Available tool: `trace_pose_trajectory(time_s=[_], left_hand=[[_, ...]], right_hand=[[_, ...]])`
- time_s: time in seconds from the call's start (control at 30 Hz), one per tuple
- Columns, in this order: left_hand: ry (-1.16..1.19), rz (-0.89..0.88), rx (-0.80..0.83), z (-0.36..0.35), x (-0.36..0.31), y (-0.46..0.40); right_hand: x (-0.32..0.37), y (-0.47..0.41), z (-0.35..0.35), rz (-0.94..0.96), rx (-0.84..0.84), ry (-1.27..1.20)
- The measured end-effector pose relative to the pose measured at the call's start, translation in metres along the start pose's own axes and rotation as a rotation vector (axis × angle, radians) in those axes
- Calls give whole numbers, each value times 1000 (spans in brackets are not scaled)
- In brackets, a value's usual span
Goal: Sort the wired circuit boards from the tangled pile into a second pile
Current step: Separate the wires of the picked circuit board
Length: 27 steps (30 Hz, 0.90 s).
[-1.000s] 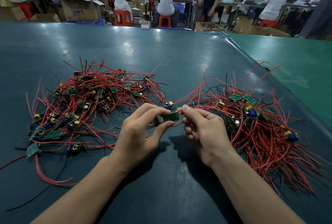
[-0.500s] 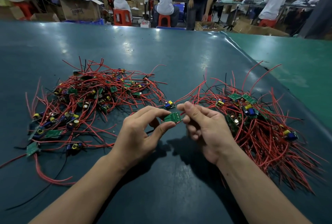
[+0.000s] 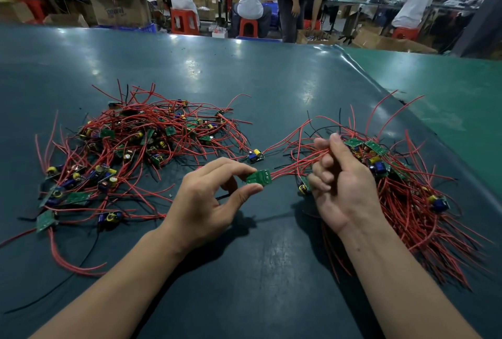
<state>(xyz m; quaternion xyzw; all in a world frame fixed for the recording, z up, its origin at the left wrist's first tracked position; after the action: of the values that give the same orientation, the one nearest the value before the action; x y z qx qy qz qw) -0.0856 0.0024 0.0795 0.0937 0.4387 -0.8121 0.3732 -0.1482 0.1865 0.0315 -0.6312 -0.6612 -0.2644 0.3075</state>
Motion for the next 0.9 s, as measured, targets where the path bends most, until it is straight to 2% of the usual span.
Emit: trace_pose_trajectory(time_s=[0.23,0.37,0.43,0.5,0.57,0.63,0.77,0.9], left_hand=[[-8,-6,25,-2,-2,-2],[-39,3,-41,6,-1,0],[-84,22,-155,19,1,3],[-113,28,-241,29,2,5],[-116,22,-246,29,2,6],[-114,6,-207,24,-1,5],[-67,-16,-131,13,-5,4],[-68,-14,-139,14,-4,4]], right_hand=[[-4,4,-12,-80,103,-183],[-7,5,-5,-60,61,-309],[-17,5,-11,-109,112,-233],[-27,9,-23,-156,191,-10],[-36,17,-38,-159,293,248],[-39,25,-50,-104,362,396],[-26,23,-39,-5,234,435],[-8,18,-31,51,147,423]])
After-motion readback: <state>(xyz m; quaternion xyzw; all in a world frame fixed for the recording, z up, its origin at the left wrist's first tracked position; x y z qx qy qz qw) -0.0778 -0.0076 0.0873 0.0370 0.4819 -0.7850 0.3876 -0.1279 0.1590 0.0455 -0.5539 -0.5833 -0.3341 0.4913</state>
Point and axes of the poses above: each hand's wrist, its own y-axis away from the middle knuckle, its own z-axis out of the back of the hand, x = y × z, the point moved 10 cm from there along -y, towards the middle knuckle, and after that the axes turned 11 degrees about x, right-handed, at the moved point
